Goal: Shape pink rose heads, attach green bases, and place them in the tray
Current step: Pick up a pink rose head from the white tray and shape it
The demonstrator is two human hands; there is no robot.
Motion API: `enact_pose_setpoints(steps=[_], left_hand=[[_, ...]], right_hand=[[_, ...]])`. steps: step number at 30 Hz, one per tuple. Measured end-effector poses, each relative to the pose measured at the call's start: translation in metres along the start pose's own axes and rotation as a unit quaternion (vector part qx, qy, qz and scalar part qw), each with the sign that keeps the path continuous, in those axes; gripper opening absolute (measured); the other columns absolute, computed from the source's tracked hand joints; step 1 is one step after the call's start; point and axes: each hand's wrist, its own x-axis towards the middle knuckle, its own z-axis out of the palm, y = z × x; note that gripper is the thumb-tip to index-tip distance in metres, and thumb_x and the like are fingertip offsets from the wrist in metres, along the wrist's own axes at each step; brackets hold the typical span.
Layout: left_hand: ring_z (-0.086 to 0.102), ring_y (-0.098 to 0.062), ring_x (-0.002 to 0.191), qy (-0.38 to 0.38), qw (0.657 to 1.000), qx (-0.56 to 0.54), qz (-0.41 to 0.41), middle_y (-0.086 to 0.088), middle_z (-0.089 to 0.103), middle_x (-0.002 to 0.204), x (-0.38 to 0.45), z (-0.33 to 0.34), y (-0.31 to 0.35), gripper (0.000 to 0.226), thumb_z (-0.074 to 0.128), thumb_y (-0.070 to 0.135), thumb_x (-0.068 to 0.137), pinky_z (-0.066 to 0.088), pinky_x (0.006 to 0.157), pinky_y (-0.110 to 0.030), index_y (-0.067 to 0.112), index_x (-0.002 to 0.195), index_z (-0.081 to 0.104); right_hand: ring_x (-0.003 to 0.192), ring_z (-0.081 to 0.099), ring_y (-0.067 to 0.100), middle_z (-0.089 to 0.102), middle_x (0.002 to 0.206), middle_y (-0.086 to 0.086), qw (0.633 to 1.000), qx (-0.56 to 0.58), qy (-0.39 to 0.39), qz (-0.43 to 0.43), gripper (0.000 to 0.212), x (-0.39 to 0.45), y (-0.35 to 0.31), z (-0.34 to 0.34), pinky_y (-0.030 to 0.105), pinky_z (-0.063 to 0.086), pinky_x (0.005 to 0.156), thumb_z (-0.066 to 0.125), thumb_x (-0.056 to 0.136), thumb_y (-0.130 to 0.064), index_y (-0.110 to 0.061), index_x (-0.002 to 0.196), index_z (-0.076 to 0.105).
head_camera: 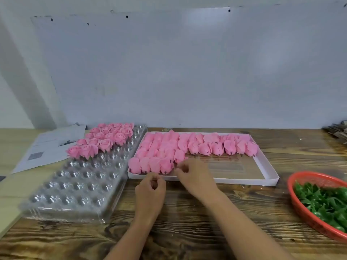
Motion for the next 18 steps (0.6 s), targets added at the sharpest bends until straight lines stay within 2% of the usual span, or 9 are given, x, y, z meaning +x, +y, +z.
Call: enact_pose_setpoints(steps=[3,5,7,10,12,15,18], left_hand=[[0.051,-0.002,0.054,0.008,1.0,-0.014,-0.012,0.01,0.063,0.063,0.001,-0.001,0.0,0.022,0.061,0.017,0.091,0.041,0.054,-0.014,0.023,0.07,0.061],[0.052,-0.002,0.056,0.007,1.0,-0.023,-0.016,0.007,0.065,0.069,0.001,-0.001,0.0,0.022,0.061,0.018,0.091,0.041,0.054,-0.015,0.025,0.07,0.061],[0.053,-0.002,0.058,0.009,1.0,-0.018,-0.02,0.007,0.065,0.072,0.001,-0.001,0.0,0.022,0.061,0.018,0.09,0.04,0.054,-0.018,0.026,0.07,0.061],[0.052,-0.003,0.058,0.015,1.0,-0.012,-0.023,0.005,0.064,0.071,0.001,-0.001,0.0,0.023,0.062,0.017,0.09,0.039,0.055,-0.019,0.025,0.069,0.06],[0.05,-0.005,0.056,0.017,0.999,-0.013,-0.025,0.003,0.064,0.068,0.002,-0.001,0.001,0.023,0.062,0.016,0.09,0.039,0.056,-0.022,0.024,0.069,0.06],[0.046,-0.006,0.053,0.016,0.999,-0.015,-0.027,-0.003,0.062,0.064,0.002,0.0,0.002,0.023,0.063,0.016,0.089,0.04,0.058,-0.028,0.023,0.067,0.059],[0.047,-0.01,0.053,0.012,0.999,-0.024,-0.03,-0.007,0.062,0.062,0.003,0.0,0.001,0.022,0.063,0.015,0.088,0.039,0.055,-0.025,0.023,0.068,0.059]], right_hand=[[0.088,0.063,0.016,0.07,0.092,0.0,0.999,-0.006,-0.046,0.026,0.017,0.015,-0.006,0.013,0.035,0.054,0.086,0.06,0.091,-0.024,-0.015,0.093,0.074],[0.074,0.059,0.017,0.063,0.073,0.001,0.997,-0.019,-0.061,0.041,0.021,0.024,-0.008,0.022,0.037,0.055,0.077,0.06,0.09,-0.022,-0.012,0.073,0.067],[0.067,0.056,0.017,0.056,0.065,-0.001,0.996,-0.025,-0.067,0.06,0.028,0.031,-0.007,0.029,0.032,0.05,0.066,0.059,0.091,-0.022,-0.015,0.064,0.057],[0.066,0.056,0.012,0.058,0.07,-0.001,0.994,-0.021,-0.061,0.085,0.023,0.039,-0.008,0.036,0.024,0.039,0.056,0.06,0.093,-0.026,-0.019,0.072,0.056],[0.064,0.055,0.012,0.057,0.07,-0.002,0.994,-0.016,-0.056,0.091,0.021,0.042,-0.011,0.039,0.023,0.038,0.055,0.061,0.093,-0.028,-0.018,0.075,0.057],[0.065,0.053,0.015,0.053,0.07,-0.002,0.995,-0.014,-0.042,0.09,0.021,0.043,-0.016,0.044,0.026,0.045,0.063,0.061,0.091,-0.028,-0.017,0.075,0.053],[0.076,0.061,0.021,0.057,0.076,0.001,0.995,-0.028,-0.026,0.095,0.015,0.04,-0.023,0.048,0.031,0.05,0.069,0.061,0.089,-0.028,-0.015,0.082,0.056]])
